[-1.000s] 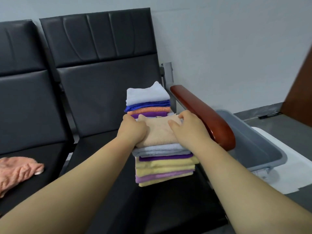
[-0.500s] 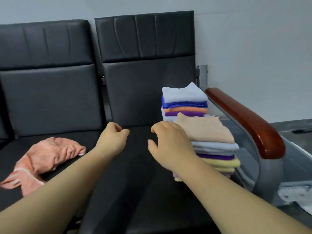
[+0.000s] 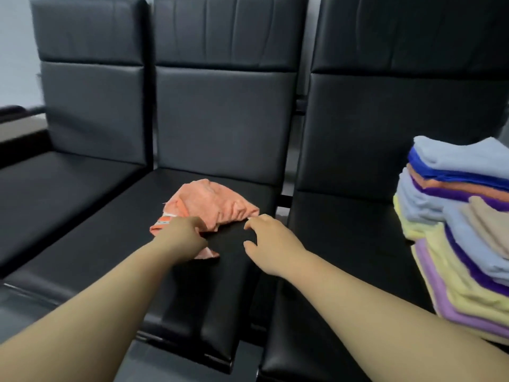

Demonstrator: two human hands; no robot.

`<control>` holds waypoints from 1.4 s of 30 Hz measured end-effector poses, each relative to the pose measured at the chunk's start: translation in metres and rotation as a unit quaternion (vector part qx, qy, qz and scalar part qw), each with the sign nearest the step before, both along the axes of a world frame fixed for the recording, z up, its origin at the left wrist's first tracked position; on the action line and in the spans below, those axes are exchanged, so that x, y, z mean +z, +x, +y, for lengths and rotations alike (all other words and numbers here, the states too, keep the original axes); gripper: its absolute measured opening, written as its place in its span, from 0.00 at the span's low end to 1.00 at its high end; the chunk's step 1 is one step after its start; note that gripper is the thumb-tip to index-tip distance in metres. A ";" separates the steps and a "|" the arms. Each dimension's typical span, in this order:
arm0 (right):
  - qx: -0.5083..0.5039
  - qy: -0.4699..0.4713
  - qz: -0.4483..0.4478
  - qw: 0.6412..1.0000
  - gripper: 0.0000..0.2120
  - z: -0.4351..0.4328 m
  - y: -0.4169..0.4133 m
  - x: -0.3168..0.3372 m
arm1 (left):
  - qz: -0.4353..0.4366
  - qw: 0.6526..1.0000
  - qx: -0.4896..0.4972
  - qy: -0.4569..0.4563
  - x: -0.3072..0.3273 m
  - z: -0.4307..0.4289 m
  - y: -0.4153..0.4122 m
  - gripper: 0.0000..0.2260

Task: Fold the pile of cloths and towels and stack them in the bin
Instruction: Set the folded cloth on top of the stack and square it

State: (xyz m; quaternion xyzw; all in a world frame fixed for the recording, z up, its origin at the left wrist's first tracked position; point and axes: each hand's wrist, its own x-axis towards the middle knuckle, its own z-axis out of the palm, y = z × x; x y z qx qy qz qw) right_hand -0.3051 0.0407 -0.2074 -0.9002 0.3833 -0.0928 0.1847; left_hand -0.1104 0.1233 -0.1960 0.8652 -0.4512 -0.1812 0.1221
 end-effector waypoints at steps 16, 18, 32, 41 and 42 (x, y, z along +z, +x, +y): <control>0.026 0.051 -0.001 0.998 0.05 -0.004 0.038 -0.016 | 0.018 0.993 -0.116 -0.006 -0.018 0.006 0.035 0.05; 0.007 0.048 -0.014 0.999 0.07 -0.009 0.012 -0.001 | -0.018 0.989 -0.146 -0.009 -0.011 0.001 0.021 0.03; -0.174 0.302 -0.331 0.877 0.07 -0.019 -0.175 0.037 | 0.132 0.951 -0.261 -0.103 0.034 -0.039 -0.096 0.17; -0.143 0.487 -0.506 0.697 0.09 -0.039 -0.196 0.044 | 0.419 0.873 -0.177 -0.174 0.034 -0.064 -0.131 0.11; -0.150 0.493 -0.509 0.689 0.09 -0.042 -0.197 0.044 | 0.448 0.859 -0.175 -0.177 0.035 -0.067 -0.134 0.10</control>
